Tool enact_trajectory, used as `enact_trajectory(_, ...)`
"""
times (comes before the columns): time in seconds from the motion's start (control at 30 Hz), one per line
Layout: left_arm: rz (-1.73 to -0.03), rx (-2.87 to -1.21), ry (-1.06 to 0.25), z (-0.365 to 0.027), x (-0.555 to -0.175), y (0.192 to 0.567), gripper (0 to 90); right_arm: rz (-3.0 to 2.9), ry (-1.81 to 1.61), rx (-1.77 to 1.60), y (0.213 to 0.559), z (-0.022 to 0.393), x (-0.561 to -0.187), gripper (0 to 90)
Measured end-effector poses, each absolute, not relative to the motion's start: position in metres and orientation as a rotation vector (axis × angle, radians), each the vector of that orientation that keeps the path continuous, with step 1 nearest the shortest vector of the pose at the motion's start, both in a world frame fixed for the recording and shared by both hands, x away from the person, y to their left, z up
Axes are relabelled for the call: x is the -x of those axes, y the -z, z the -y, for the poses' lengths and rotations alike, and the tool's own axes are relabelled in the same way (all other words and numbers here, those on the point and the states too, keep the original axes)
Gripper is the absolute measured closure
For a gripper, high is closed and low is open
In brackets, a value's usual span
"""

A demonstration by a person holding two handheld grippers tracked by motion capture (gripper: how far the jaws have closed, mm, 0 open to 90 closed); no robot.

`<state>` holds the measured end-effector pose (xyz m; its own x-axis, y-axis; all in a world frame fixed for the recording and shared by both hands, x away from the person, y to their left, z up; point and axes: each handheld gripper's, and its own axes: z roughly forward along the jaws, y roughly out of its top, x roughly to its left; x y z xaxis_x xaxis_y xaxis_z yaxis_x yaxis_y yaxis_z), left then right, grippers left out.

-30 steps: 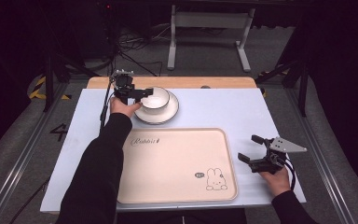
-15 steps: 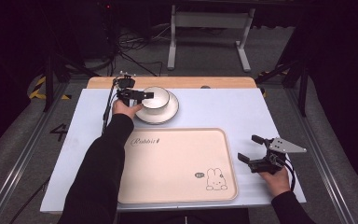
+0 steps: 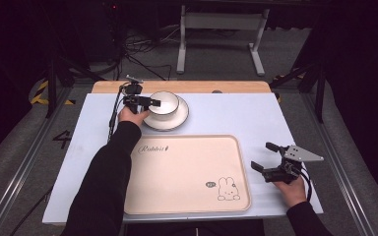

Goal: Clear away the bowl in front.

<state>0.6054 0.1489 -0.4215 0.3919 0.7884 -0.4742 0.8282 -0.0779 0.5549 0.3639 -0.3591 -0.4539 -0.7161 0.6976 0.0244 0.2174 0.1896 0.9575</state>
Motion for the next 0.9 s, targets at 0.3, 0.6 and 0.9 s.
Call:
enact_trajectory(0.3, -1.444, -1.891, 0.073, -0.146, -0.608, 0.422, 58.2, -2.054, -1.544, -0.853, 0.454, 0.359, -0.364, 0.5)
enact_trajectory(0.6, -1.517, -1.895, 0.036, -0.142, -0.609, 0.423, 74.0, -2.055, -1.541, -0.852, 0.454, 0.359, -0.364, 0.5)
enact_trajectory(0.9, -1.534, -1.873, -0.006, -0.137, -0.606, 0.421, 80.5, -2.054, -1.544, -0.852, 0.454, 0.359, -0.364, 0.6)
